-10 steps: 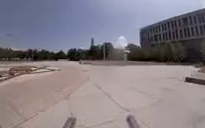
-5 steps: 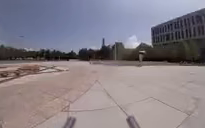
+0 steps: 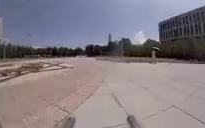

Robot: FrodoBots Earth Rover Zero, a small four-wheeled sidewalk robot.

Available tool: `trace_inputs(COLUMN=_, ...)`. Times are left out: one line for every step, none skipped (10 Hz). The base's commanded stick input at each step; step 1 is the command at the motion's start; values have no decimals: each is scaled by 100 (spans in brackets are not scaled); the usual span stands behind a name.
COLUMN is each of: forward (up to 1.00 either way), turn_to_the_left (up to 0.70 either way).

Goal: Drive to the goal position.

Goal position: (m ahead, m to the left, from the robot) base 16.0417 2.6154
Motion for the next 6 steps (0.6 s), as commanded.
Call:
trace_inputs(forward=100, turn_to_the_left=27)
trace_inputs(forward=100, turn_to_the_left=27)
trace_inputs(forward=100, turn_to_the_left=23)
trace_inputs(forward=100, turn_to_the_left=7)
trace_inputs(forward=100, turn_to_the_left=0)
trace_inputs(forward=100, turn_to_the_left=13)
